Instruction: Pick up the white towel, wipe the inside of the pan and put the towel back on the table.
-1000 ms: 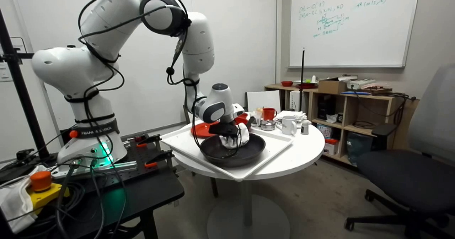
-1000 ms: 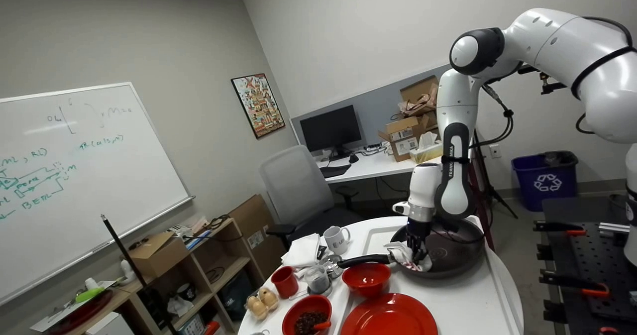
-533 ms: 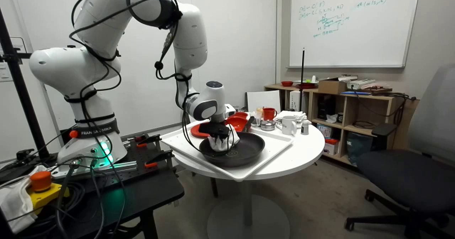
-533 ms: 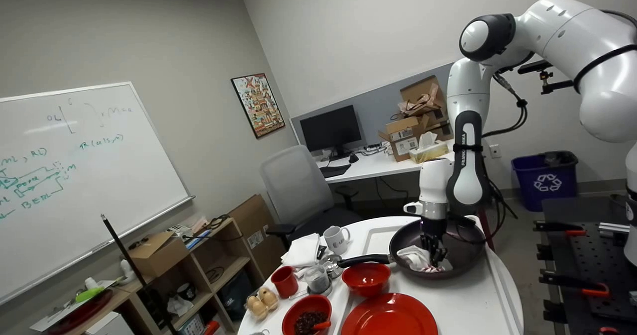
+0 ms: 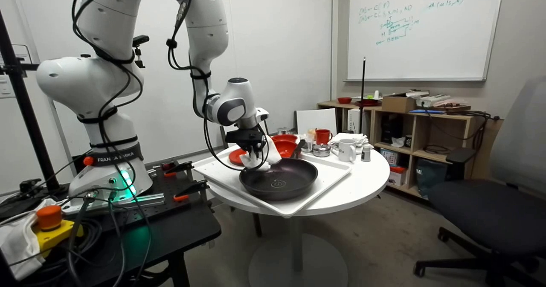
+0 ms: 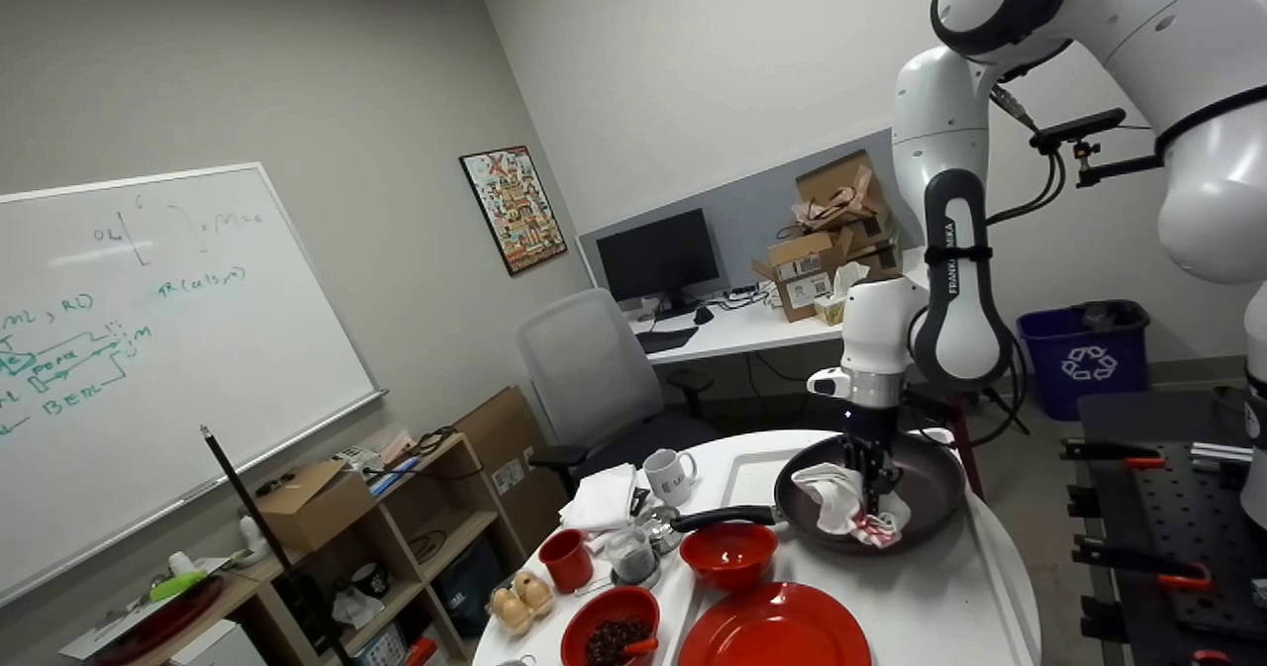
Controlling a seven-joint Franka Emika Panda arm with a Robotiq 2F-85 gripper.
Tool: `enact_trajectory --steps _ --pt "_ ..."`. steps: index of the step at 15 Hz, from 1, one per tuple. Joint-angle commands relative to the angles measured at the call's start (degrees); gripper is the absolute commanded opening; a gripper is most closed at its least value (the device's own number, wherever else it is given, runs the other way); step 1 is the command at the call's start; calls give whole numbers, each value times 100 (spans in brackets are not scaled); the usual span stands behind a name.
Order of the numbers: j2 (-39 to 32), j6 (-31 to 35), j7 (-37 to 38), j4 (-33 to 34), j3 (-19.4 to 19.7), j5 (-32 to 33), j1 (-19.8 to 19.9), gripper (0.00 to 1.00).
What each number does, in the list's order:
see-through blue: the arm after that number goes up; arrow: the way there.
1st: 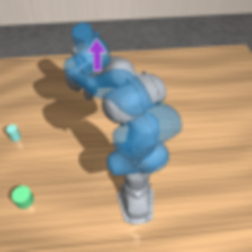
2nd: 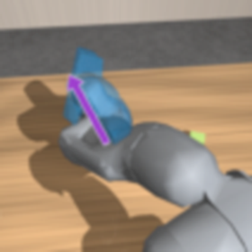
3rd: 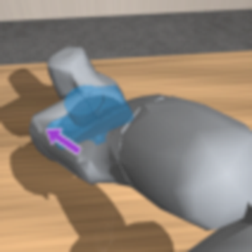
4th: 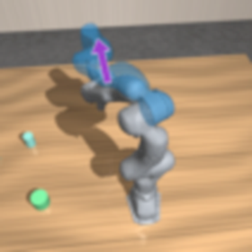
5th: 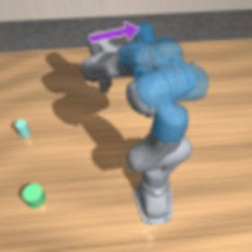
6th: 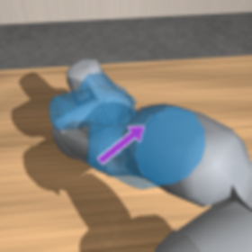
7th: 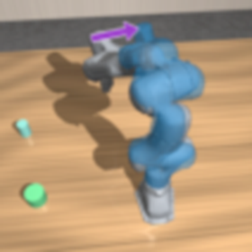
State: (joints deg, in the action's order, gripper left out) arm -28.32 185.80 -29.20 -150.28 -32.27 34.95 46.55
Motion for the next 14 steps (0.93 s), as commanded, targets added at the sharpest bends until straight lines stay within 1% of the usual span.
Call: enact_trajectory --steps 1,2,3,4,5,6,10,11,12,13,14 --pt "976 -72 371 -567 -97 -126 -540 9" --pt "1088 -214 462 -591 -72 -160 -810 9" --pt "1161 -328 539 -610 -94 -158 -967 9" --pt "1240 -494 664 -601 -29 -177 -1258 9" --pt "1288 -660 774 -581 -4 -154 -1459 9" --pt "1338 -885 936 -539 80 -136 -1739 9" --pt "1266 -1845 1577 -305 334 51 -2532 9" --pt "1319 -1925 1199 -307 876 -593 -3303 9" --pt "1221 -2161 1218 -215 1035 -707 -3551 9" --pt "1035 -2384 1725 -87 872 -161 -3339 9" --pt "922 -2556 1743 0 1019 -158 -3567 9"
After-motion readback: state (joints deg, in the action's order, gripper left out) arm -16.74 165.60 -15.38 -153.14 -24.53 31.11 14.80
